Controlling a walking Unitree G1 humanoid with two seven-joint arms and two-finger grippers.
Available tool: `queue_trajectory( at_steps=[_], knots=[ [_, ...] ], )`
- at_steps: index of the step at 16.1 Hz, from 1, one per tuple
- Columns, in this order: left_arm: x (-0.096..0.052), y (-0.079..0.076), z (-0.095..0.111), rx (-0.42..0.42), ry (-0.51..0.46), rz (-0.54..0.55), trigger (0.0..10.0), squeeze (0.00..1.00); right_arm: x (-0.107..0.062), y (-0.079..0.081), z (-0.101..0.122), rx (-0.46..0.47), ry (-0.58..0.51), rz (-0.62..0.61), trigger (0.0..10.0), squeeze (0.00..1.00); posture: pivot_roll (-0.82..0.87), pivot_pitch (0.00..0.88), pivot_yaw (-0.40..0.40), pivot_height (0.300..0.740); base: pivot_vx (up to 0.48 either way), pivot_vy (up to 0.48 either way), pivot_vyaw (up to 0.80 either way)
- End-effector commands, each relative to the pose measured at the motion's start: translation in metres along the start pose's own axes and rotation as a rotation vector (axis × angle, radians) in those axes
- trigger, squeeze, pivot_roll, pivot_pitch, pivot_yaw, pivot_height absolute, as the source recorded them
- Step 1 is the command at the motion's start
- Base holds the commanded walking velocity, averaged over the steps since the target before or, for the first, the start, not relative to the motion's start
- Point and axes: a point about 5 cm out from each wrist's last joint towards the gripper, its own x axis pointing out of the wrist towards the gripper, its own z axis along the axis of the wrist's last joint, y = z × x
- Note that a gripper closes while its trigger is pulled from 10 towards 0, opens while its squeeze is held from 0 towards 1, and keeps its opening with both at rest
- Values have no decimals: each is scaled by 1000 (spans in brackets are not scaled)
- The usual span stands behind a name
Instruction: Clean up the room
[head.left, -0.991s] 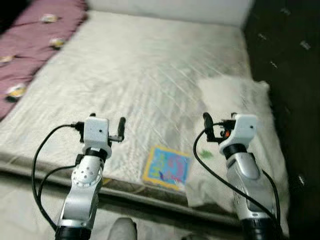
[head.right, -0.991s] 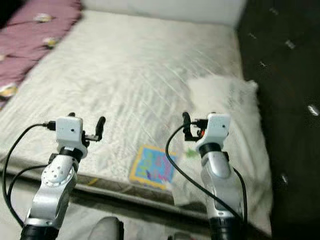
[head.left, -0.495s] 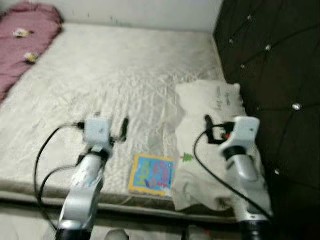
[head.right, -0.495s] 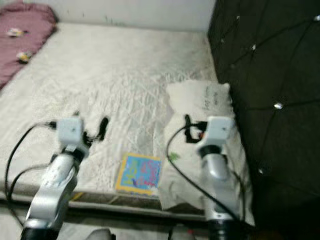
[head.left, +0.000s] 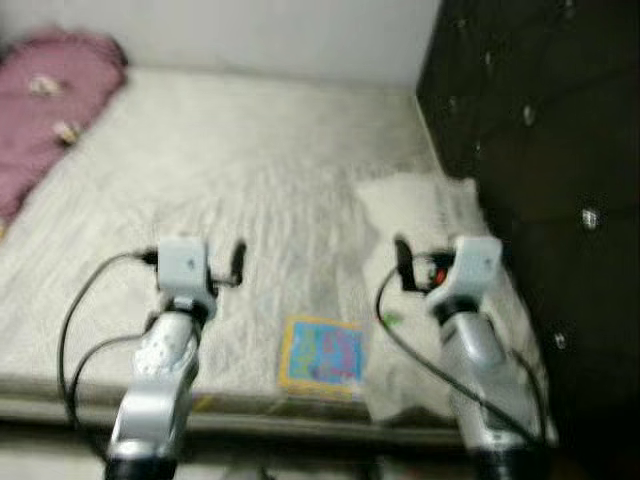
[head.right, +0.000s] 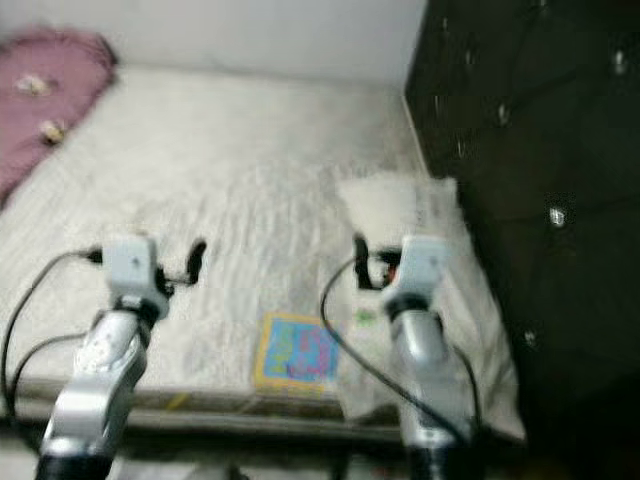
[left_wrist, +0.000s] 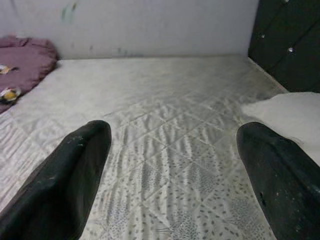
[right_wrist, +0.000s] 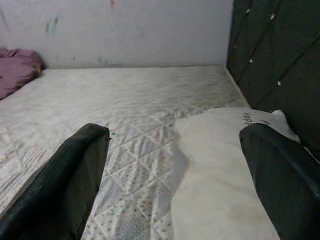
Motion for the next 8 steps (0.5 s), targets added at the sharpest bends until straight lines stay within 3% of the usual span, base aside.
queue_trajectory(
  at_steps=[1,8],
  knots=[
    [2,-9,4,-11,-14,-27,10000,0,-2,-9,0,-9,3,-26,10000,0,-2,0,5,740,0,480,0],
    [4,-10,7,-65,-30,-20,10000,0,1,-9,1,-21,7,-13,10000,0,-4,0,-7,740,0,480,0]
  ],
)
